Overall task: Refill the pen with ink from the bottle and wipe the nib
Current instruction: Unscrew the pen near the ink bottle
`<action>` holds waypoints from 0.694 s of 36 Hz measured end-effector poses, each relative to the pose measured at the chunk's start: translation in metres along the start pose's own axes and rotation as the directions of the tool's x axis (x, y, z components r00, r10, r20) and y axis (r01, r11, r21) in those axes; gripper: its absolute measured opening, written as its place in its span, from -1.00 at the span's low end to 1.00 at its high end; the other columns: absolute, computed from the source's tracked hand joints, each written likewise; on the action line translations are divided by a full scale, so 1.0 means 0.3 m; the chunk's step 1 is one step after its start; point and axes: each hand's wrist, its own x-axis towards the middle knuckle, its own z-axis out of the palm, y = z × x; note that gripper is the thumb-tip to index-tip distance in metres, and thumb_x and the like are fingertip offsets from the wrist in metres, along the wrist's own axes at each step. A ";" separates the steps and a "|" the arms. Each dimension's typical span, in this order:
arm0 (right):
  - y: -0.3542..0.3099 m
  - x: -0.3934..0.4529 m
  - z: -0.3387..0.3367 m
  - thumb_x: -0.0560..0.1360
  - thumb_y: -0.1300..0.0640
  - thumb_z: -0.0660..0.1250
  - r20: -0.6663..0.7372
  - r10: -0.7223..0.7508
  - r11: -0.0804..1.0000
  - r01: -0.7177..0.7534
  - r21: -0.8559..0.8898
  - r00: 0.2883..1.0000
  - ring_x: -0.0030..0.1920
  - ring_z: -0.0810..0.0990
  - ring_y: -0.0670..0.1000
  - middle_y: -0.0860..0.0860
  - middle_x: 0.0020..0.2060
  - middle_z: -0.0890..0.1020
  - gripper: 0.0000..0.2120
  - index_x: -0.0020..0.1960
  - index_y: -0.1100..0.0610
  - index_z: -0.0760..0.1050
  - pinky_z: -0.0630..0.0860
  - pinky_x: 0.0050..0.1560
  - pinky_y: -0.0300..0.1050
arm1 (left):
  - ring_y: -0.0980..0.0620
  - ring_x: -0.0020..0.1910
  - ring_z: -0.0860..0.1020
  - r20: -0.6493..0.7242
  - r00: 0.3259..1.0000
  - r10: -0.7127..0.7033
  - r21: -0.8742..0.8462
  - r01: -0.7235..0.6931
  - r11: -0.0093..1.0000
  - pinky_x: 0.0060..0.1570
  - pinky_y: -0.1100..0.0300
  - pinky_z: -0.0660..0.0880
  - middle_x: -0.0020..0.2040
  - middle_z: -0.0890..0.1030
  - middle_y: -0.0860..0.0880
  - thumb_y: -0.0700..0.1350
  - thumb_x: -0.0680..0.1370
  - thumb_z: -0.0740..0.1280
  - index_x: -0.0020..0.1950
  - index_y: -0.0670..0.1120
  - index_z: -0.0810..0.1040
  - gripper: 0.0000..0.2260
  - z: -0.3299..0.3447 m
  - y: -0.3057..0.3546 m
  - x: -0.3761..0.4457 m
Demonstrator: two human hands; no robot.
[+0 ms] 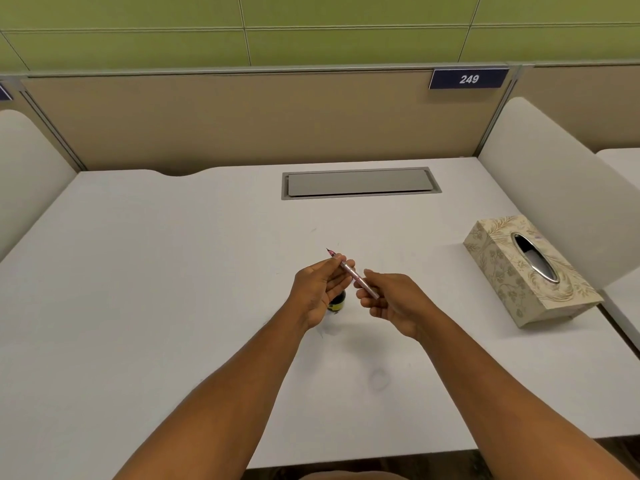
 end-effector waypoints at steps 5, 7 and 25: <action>0.007 -0.002 0.005 0.53 0.10 0.41 -0.021 -0.018 1.000 0.018 0.023 1.000 -0.29 0.56 -0.02 0.07 -0.27 0.62 -0.82 -0.02 0.23 0.64 0.49 -0.21 -0.14 | -0.09 0.05 0.70 0.001 1.000 -0.010 0.011 0.010 1.000 0.03 0.14 0.64 0.02 0.72 -0.19 -0.16 0.60 0.37 0.07 -0.25 0.64 -0.84 -0.003 0.002 0.001; 0.009 0.000 0.004 0.50 0.14 0.44 -0.014 -0.027 0.999 0.028 0.043 1.000 -0.28 0.57 0.00 0.07 -0.26 0.59 -0.88 -0.05 0.20 0.62 0.51 -0.20 -0.13 | -0.12 0.08 0.69 0.003 1.000 -0.013 0.014 0.013 1.000 0.06 0.12 0.64 0.04 0.72 -0.20 -0.16 0.60 0.37 0.08 -0.25 0.64 -0.83 -0.007 0.003 0.002; -0.013 0.007 -0.020 0.47 0.19 0.44 0.080 0.002 0.986 0.011 -0.168 0.997 -0.30 0.54 -0.02 0.05 -0.26 0.62 -0.93 -0.06 0.16 0.64 0.46 -0.21 -0.14 | -0.12 0.07 0.69 0.023 0.998 -0.061 0.094 0.058 0.994 0.13 0.08 0.60 0.04 0.72 -0.18 -0.14 0.55 0.43 0.09 -0.22 0.67 -0.81 -0.038 -0.003 -0.012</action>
